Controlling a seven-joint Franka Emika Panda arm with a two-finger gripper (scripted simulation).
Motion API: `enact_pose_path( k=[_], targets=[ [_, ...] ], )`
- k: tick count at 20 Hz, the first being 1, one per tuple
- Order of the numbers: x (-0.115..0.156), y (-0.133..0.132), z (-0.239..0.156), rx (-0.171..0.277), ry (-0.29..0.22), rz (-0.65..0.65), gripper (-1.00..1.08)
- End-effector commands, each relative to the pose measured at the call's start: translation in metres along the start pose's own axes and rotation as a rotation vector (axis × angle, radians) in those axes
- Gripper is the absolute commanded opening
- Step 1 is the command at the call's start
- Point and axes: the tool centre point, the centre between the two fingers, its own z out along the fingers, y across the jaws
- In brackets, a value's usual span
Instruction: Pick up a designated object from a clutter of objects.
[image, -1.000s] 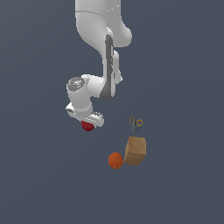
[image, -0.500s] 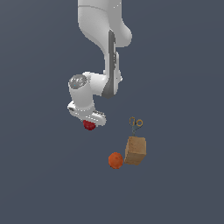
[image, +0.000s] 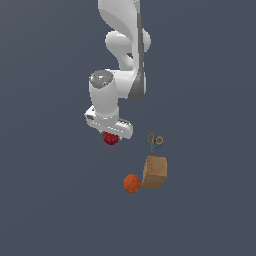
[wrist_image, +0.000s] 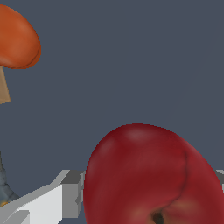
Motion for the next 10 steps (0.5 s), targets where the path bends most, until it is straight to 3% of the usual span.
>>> enact_pose_path(
  k=[1,10],
  targets=[
    [-0.002,-0.018,-0.022,-0.001,0.003,0.000,-1.00],
    [-0.013,-0.092,-0.107,-0.003,0.004,0.001,-1.00]
  ],
)
